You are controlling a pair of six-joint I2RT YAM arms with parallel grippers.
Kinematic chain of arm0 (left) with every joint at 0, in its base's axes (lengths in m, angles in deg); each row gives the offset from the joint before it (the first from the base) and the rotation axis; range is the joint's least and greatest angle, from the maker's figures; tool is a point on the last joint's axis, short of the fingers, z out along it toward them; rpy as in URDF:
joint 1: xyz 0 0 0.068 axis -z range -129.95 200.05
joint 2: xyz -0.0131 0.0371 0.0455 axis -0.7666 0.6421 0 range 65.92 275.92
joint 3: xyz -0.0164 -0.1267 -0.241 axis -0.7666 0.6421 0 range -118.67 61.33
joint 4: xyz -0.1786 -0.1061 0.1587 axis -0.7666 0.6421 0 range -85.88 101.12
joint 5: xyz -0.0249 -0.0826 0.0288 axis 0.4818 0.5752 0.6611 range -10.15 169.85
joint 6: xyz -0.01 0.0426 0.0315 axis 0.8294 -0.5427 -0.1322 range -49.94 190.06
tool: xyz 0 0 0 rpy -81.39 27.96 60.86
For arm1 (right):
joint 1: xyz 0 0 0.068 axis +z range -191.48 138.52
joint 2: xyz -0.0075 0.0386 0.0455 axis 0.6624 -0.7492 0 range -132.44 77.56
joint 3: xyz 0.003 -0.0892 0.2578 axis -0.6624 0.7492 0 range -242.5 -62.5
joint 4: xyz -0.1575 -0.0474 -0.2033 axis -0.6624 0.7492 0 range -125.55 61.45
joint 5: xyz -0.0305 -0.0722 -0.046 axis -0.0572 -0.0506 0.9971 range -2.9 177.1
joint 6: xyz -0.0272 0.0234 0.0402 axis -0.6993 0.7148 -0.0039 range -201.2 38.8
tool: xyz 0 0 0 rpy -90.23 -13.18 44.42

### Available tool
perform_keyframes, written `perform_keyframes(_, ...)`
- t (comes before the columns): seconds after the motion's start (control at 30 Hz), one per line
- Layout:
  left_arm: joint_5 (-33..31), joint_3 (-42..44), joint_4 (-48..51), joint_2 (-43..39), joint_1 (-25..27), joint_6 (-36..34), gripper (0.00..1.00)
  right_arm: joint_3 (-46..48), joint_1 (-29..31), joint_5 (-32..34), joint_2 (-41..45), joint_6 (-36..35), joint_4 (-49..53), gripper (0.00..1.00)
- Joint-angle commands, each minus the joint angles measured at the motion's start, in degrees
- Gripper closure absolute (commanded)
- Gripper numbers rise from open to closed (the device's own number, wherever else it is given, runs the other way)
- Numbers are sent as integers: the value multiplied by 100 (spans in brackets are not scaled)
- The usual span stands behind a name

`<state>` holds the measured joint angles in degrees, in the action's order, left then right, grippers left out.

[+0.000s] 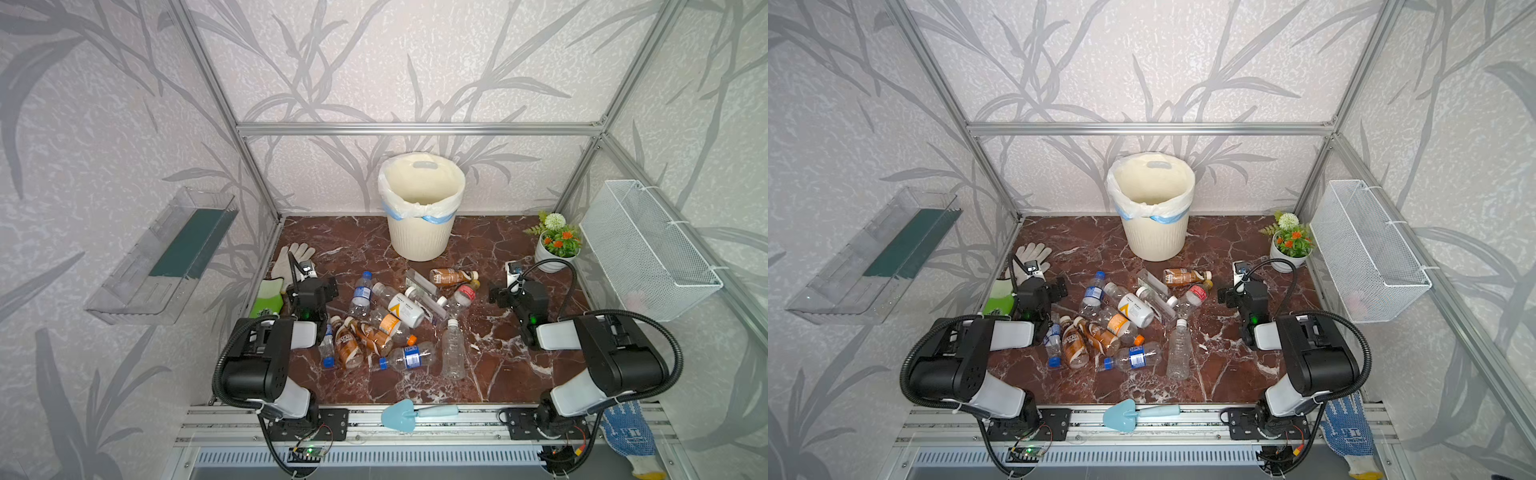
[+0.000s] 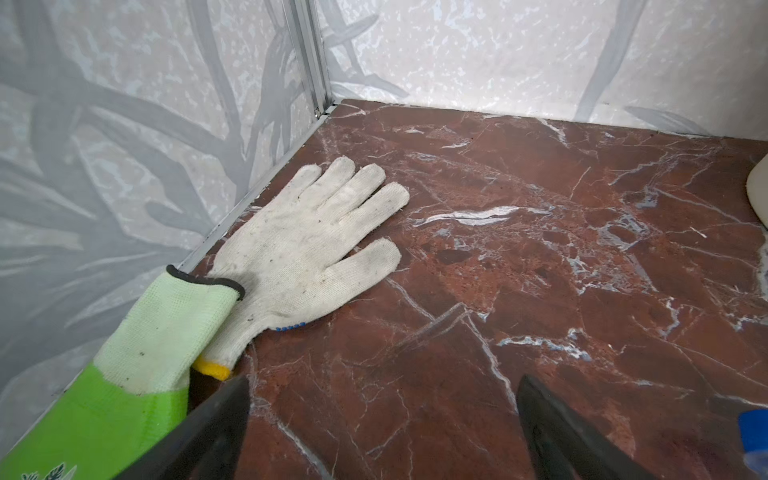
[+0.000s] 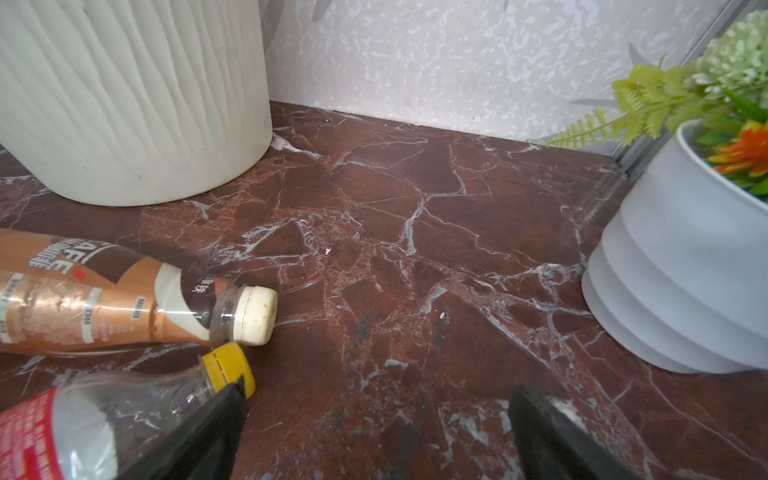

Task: Throw the plastic bottles in the bin

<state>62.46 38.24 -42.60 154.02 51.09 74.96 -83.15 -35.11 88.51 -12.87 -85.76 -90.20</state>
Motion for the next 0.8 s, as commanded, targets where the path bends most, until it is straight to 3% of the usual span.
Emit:
perform_keyframes(0.0, 23, -20, 5, -64, -18, -34, 1, -80, 18, -28, -9, -12, -98, 1)
perform_keyframes(0.77, 21, -24, 5, -64, -16, -31, 1, -106, -33, -108, -9, 34, -40, 1)
